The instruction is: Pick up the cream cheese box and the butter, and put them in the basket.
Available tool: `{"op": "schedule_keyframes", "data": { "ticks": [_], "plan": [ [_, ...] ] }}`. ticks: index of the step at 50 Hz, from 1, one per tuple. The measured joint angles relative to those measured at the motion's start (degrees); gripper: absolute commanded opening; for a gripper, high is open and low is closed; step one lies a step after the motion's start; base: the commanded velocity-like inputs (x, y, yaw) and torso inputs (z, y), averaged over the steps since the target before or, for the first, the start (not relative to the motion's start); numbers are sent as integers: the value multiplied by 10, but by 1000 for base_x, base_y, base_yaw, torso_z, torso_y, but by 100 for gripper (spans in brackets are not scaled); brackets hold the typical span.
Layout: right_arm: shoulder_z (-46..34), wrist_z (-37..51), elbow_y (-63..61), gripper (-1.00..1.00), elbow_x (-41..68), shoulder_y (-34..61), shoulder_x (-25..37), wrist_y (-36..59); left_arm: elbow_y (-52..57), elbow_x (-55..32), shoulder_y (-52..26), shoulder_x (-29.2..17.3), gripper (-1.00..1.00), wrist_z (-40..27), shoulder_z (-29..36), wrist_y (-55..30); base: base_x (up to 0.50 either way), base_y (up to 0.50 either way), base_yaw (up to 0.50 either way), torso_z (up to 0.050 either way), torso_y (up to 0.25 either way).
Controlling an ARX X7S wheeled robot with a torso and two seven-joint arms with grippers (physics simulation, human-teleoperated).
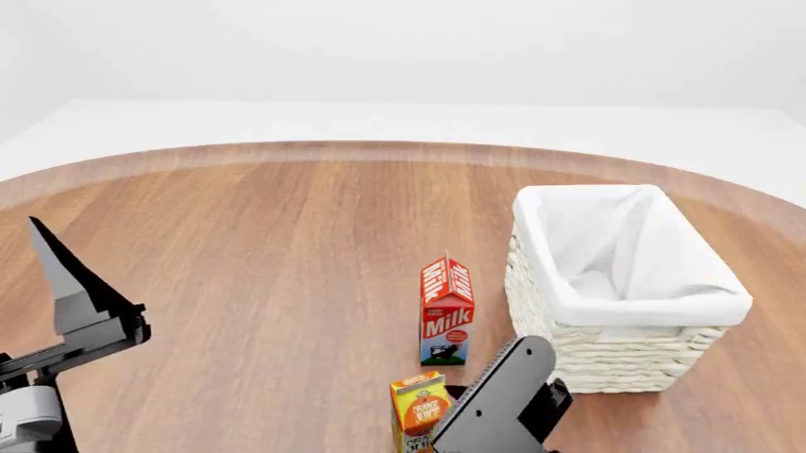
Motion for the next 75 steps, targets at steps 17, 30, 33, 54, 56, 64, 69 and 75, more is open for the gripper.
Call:
{"op": "schedule_keyframes", "data": {
  "ticks": [17,30,33,54,56,64,69,75],
  "plan": [
    [-31,8,-3,100,-39,-53,-61,-19,-1,-1,0,-2,100,-3,-2,1,0,0,0,0,0],
    [-45,3,4,100,-74,-74,-94,-27,-3,-2,1,-4,100,-5,-3,3,0,0,0,0,0],
    [-48,3,7,100,-80,-75,-103,-28,-4,-2,2,-4,100,-6,-3,4,0,0,0,0,0],
    [-78,17,43,100,-120,-83,-176,-37,-15,-7,3,-7,100,-8,-6,12,0,0,0,0,0],
    [-81,19,45,100,-122,-85,-183,-39,-15,-8,3,-7,100,-8,-7,13,0,0,0,0,0],
    [-90,19,51,100,-138,-99,-206,-50,-18,-10,4,-8,100,-9,-9,16,0,0,0,0,0],
    [-94,12,55,100,-153,-112,-219,-62,-19,-11,5,-9,100,-11,-11,17,0,0,0,0,0],
    [-99,4,58,100,-169,-124,-234,-75,-19,-14,5,-11,100,-12,-15,17,0,0,0,0,0]
  ]
}}
